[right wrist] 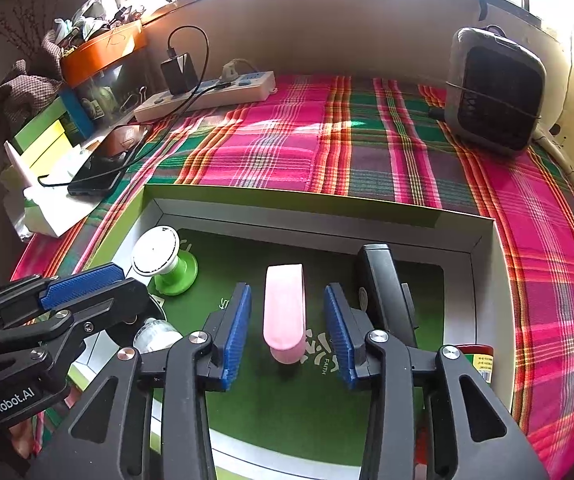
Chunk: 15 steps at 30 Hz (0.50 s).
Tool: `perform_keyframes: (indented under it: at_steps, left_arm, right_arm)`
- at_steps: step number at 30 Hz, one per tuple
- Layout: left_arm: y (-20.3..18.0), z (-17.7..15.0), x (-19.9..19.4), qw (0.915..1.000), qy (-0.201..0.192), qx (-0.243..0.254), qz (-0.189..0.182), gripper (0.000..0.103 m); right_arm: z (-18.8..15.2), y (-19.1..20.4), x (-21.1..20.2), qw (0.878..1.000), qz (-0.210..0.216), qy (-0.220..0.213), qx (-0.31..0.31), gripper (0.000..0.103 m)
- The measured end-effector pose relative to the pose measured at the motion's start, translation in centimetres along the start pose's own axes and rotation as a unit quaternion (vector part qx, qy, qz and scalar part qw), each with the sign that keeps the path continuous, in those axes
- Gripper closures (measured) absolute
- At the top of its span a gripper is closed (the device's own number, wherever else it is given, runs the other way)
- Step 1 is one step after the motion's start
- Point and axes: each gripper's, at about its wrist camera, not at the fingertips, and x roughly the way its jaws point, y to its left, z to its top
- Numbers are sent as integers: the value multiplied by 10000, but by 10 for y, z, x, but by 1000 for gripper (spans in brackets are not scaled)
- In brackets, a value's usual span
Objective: Organize rigid objects
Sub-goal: 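Lower and open right gripper to drop the pink clip while left gripper releases the puck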
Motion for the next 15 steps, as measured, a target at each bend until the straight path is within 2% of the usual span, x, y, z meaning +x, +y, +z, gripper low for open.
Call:
perform_keyframes:
  at_steps: [8, 15]
  left_arm:
    - [-3, -3, -7, 9999, -85, 83, 51, 67]
    - [5, -4, -14, 9999, -129, -75, 22, 63]
  right_arm:
    - [-3, -1, -6, 10000, 0, -51, 62, 63]
    - [-6, 0, -13, 9999, -4, -100, 71, 63]
